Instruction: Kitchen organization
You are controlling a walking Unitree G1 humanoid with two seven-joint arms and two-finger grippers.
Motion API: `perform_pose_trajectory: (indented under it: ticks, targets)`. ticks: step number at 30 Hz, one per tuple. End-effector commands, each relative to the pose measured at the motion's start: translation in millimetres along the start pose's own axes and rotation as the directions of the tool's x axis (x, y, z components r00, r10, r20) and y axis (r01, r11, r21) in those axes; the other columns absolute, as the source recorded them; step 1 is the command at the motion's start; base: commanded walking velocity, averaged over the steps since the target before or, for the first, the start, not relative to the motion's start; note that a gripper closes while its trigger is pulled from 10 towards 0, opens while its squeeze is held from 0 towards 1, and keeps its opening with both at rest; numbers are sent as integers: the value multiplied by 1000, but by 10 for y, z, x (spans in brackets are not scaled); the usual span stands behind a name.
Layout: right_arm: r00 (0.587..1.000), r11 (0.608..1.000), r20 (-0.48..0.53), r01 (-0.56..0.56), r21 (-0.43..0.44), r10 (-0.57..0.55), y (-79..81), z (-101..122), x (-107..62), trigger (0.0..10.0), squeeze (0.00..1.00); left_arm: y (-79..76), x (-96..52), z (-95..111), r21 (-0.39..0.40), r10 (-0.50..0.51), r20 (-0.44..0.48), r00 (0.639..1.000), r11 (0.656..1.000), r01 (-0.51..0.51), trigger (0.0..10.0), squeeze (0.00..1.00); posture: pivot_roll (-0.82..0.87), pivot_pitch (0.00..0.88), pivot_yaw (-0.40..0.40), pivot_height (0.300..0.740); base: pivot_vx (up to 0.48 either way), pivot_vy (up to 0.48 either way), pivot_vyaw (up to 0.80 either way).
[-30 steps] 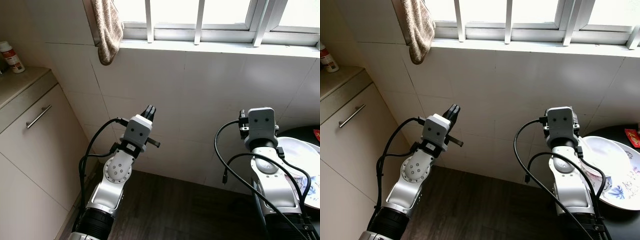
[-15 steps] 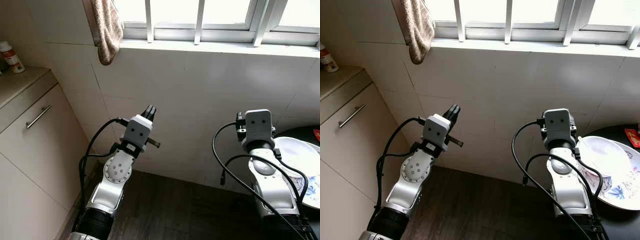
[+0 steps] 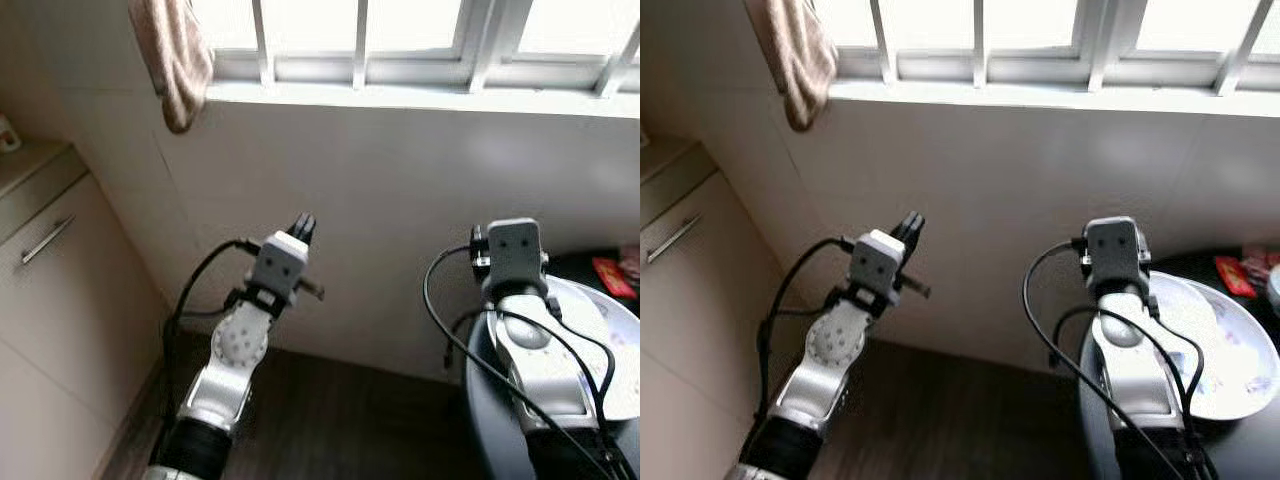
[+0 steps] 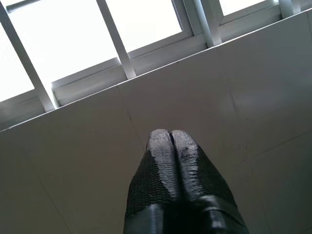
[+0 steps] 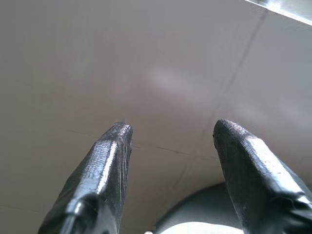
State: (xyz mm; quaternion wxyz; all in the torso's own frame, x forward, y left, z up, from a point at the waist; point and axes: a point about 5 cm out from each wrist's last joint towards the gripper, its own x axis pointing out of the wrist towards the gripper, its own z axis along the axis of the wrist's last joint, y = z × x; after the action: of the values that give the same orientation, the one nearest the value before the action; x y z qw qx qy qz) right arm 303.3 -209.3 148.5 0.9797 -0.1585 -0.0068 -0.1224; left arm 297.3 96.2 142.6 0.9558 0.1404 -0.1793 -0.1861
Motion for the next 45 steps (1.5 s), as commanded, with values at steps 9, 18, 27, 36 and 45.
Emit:
perform_pose_trajectory:
  ticks: [9,18,27,36,45]
  targets:
    - [999,999,-17,-35,8,35,-29,33,24,10000,0,38,-28,-21,8,14,-13,1000,1000,-13,10000,0,-133,0,6,740,0,0,-521]
    - [997,998,-55,-53,41,55,22,42,71,10000,0,77,-28,-41,-17,27,-35,999,999,-28,10000,0,-123,0,6,740,0,83,0]
    - [981,982,-118,-140,124,155,101,0,83,10000,0,85,-27,-28,-7,23,-27,999,1000,-23,10000,0,-125,0,10,740,0,270,0]
    - [959,986,-235,-142,86,159,-29,-159,140,10000,0,75,-28,-19,-4,21,-25,999,1000,-21,10000,0,-124,0,5,740,0,0,0]
    - [930,978,-302,-201,59,209,-115,-213,221,10000,0,72,-32,-22,-3,19,-28,999,1000,-19,10000,0,-124,0,4,740,0,0,-444]
